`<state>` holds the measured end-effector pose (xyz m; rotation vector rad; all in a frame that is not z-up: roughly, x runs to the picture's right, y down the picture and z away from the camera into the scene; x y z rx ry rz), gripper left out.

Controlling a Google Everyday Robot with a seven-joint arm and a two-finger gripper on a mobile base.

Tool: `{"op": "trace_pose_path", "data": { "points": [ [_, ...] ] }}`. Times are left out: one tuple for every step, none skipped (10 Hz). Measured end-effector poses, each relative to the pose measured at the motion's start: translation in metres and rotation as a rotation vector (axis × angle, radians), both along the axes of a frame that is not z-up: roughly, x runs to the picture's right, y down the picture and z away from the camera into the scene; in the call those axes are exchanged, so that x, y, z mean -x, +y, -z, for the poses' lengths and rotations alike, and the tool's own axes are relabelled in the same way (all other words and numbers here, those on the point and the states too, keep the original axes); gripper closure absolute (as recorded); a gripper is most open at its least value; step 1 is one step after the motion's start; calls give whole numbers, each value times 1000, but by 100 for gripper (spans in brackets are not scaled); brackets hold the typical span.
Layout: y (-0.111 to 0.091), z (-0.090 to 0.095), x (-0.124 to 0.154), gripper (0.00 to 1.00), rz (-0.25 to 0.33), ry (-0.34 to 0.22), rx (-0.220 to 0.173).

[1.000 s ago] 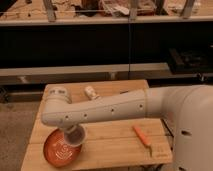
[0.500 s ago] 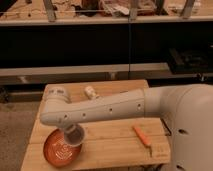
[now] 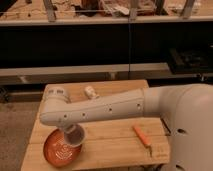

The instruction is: Place the ceramic cup in the ceramic bowl

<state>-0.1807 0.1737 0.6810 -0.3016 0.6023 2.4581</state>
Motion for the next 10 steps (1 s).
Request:
{"op": "trace_pose_path", "data": {
  "points": [
    [0,0,0,100,2,0,2],
    [0,0,-1,100,1,2,3],
    [1,-1,-1,100,2,4,4],
    [1,-1,0,100,4,3,4],
    [2,0,0,100,6,3,5],
    [2,0,0,100,6,4,5],
    [2,0,0,100,4,5,6],
    [2,-1,0,100,4,7,7],
    [3,-1,-1,100,4,7,8],
    [3,-1,-1,100,3,9,9]
  ]
}}
